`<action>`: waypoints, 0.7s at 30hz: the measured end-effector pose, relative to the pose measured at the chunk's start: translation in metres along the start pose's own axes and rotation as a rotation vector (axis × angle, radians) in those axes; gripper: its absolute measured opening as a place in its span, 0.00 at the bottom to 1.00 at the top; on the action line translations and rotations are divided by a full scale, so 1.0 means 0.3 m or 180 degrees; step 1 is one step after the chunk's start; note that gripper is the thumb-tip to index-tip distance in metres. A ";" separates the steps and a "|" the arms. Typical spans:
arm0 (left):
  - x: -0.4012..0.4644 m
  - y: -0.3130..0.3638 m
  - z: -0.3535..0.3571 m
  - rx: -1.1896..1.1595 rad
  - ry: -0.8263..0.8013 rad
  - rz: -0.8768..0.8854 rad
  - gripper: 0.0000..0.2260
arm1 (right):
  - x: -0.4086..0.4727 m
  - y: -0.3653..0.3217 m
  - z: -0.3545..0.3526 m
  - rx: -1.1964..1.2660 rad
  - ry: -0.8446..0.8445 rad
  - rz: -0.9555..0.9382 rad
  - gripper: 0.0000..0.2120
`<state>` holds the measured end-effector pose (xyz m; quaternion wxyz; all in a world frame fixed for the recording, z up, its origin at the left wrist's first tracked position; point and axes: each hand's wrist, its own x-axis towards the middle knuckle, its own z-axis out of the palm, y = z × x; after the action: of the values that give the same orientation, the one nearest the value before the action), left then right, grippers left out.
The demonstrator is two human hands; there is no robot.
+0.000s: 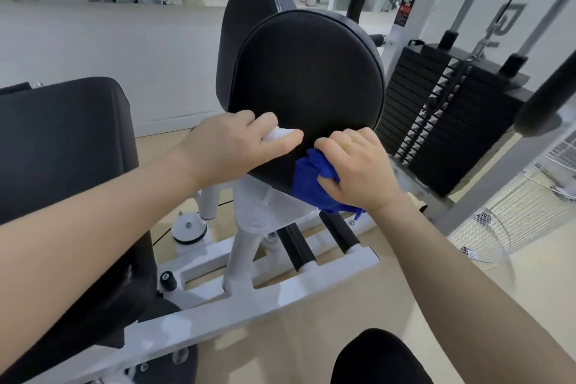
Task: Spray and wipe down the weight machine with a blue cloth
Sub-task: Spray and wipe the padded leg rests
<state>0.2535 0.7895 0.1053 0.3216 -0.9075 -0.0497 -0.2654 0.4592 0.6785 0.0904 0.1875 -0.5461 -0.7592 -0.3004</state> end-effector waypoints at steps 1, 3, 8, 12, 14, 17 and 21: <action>0.001 -0.003 -0.003 -0.0009 0.0027 0.0009 0.22 | -0.001 0.000 -0.001 0.0020 -0.0015 0.0025 0.13; 0.002 -0.014 -0.014 -0.0038 0.0043 0.0016 0.22 | 0.002 -0.005 0.000 0.0084 -0.0036 0.0108 0.14; -0.002 -0.011 -0.006 -0.0003 0.0055 -0.0084 0.21 | 0.012 -0.016 0.008 0.0233 -0.0044 0.0390 0.14; -0.017 -0.017 0.019 -0.0089 0.0101 -0.0388 0.23 | 0.012 -0.014 0.001 0.0491 -0.0066 0.0476 0.13; -0.026 -0.031 0.014 -0.0185 0.0224 -0.0731 0.23 | 0.006 -0.013 -0.003 0.0772 -0.0015 0.0576 0.11; -0.035 -0.057 -0.017 -0.1019 0.0509 -0.1910 0.25 | -0.002 -0.043 -0.010 0.1572 0.0461 0.1148 0.09; -0.038 -0.096 0.001 -0.2189 0.0522 -0.3316 0.31 | 0.065 -0.091 0.003 0.1645 0.1828 0.1885 0.09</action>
<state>0.2364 0.8134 0.1154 -0.1574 -0.7925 -0.3723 -0.4567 0.4270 0.6868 0.0948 0.5963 -0.5692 -0.5385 -0.1743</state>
